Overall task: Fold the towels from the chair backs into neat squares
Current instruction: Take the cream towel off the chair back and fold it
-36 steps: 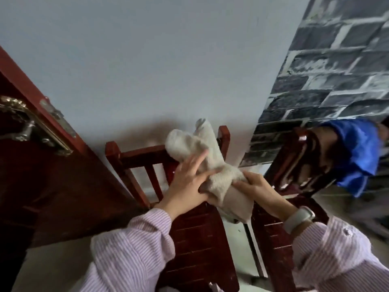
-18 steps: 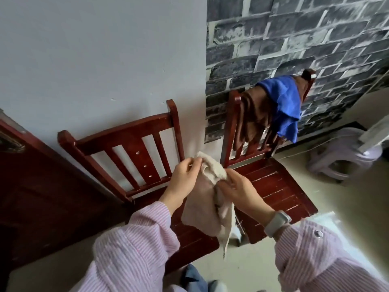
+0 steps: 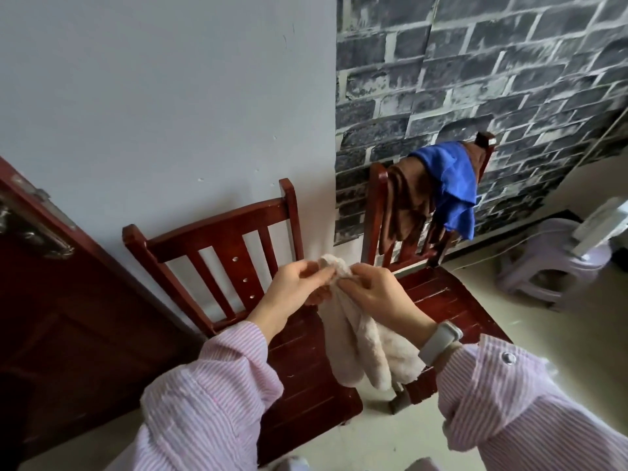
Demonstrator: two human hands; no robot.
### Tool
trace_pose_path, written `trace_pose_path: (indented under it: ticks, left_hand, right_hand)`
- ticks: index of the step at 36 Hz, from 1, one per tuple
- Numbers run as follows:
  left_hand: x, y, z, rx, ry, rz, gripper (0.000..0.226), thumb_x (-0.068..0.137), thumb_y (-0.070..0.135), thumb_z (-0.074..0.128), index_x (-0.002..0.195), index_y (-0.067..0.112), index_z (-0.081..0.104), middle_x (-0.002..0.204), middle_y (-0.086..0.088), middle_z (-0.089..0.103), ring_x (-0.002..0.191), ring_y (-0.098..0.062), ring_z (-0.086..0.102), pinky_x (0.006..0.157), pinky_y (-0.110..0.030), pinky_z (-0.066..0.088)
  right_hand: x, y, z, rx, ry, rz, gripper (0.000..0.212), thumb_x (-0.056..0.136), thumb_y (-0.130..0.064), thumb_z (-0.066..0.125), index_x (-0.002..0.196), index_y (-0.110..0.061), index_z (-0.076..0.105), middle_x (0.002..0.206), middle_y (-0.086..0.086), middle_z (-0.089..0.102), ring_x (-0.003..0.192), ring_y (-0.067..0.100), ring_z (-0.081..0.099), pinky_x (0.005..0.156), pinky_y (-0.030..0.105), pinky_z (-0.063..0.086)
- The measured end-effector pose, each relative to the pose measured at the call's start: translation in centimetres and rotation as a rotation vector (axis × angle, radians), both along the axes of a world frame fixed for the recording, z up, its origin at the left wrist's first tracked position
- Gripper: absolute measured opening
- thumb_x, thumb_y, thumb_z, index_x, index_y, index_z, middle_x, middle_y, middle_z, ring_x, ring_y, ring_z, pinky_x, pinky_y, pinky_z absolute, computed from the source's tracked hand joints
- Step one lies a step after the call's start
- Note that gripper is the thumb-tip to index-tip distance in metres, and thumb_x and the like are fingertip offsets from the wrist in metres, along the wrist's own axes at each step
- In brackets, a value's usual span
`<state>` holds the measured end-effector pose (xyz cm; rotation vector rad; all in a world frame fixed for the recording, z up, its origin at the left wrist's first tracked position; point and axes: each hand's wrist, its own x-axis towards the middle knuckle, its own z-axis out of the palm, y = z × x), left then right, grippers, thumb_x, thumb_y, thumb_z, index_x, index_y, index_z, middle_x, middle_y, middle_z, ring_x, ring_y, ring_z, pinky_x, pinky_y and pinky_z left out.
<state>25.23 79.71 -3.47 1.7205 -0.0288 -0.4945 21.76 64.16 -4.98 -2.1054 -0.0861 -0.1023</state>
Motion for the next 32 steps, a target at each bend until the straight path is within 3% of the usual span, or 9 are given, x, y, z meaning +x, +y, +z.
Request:
trace_pose_path:
  ticks: [4,8,11,14,17,20,24,29,32]
  left_hand:
    - [1.0,1.2,0.0,0.122,-0.179,0.041,0.011,0.086,0.017,0.063,0.094,0.011,0.067,0.07,0.008,0.06,0.058,0.001,0.054,0.055,-0.008,0.042]
    - [2.4,2.5,1.1,0.317,-0.417,0.018,0.007,0.082,0.013,0.065,0.084,0.017,0.07,0.059,0.01,0.045,0.054,-0.003,0.043,0.052,-0.007,0.033]
    - [2.8,2.8,2.0,0.378,-0.524,-0.018,0.011,0.086,0.014,0.06,0.088,0.018,0.07,0.053,0.009,0.045,0.049,-0.003,0.045,0.053,-0.004,0.035]
    - [2.8,2.9,3.2,0.289,-0.522,-0.036,0.016,0.09,0.013,0.055,0.098,0.015,0.068,0.078,0.001,0.066,0.061,-0.007,0.06,0.061,-0.012,0.049]
    - [3.1,3.4,3.6,0.266,-0.543,-0.085,0.016,0.09,0.014,0.053,0.1,0.017,0.066,0.101,-0.001,0.067,0.093,-0.015,0.063,0.084,-0.027,0.053]
    - [3.2,4.4,4.2,0.031,-0.382,-0.086,0.016,0.088,0.014,0.054,0.083,0.023,0.066,0.088,0.004,0.066,0.089,-0.013,0.062,0.086,-0.033,0.051]
    - [3.3,5.8,6.3,-0.386,-0.16,-0.043,0.015,0.075,0.013,0.048,0.069,0.018,0.061,0.072,0.004,0.06,0.071,-0.01,0.055,0.066,-0.022,0.042]
    - [3.4,8.1,8.9,-0.516,-0.174,0.037,0.017,0.069,0.012,0.041,0.057,0.017,0.052,0.067,0.0,0.049,0.067,-0.012,0.048,0.063,-0.025,0.038]
    - [3.3,9.5,9.5,-0.562,-0.177,0.095,0.011,0.062,0.012,0.045,0.053,0.015,0.049,0.07,-0.005,0.047,0.07,-0.016,0.047,0.068,-0.028,0.037]
  right_hand:
    - [-0.1,0.5,0.0,-0.059,0.019,0.042,0.043,0.092,-0.015,0.051,0.052,-0.019,0.036,0.048,-0.01,0.034,0.042,0.004,0.035,0.044,0.015,0.026]
    - [-0.7,-0.4,-0.2,-0.099,0.156,0.162,0.04,0.093,-0.019,0.049,0.055,-0.018,0.039,0.052,-0.008,0.034,0.046,0.003,0.034,0.049,0.018,0.026]
    - [-1.1,-0.9,-0.1,-0.024,0.308,0.259,0.024,0.09,-0.027,0.055,0.076,-0.011,0.066,0.07,0.005,0.064,0.062,0.009,0.057,0.064,0.033,0.049]
    - [-1.3,-0.9,-0.2,0.042,0.359,0.246,0.022,0.091,-0.021,0.055,0.107,-0.009,0.066,0.097,0.007,0.071,0.089,0.018,0.067,0.084,0.03,0.054]
    - [-0.7,-0.7,-0.9,-0.026,0.273,0.097,0.028,0.093,-0.018,0.05,0.118,-0.008,0.058,0.1,0.006,0.068,0.085,0.014,0.065,0.083,0.03,0.054]
    - [0.1,-0.4,-1.9,0.021,0.253,-0.072,0.032,0.093,-0.015,0.048,0.124,-0.012,0.051,0.108,0.006,0.064,0.087,0.014,0.064,0.079,0.03,0.052]
    - [1.4,0.7,-2.4,0.092,0.28,-0.114,0.045,0.093,-0.014,0.048,0.136,-0.02,0.038,0.122,0.003,0.05,0.093,0.015,0.057,0.069,0.02,0.048]
    - [3.2,2.1,-2.9,0.216,0.3,-0.122,0.059,0.09,-0.014,0.053,0.141,-0.021,0.025,0.134,-0.002,0.035,0.121,0.019,0.043,0.105,0.038,0.037]
    - [3.8,3.2,-2.8,0.368,0.257,-0.146,0.072,0.085,-0.012,0.061,0.141,-0.021,0.017,0.136,-0.002,0.035,0.128,0.018,0.036,0.106,0.032,0.03]
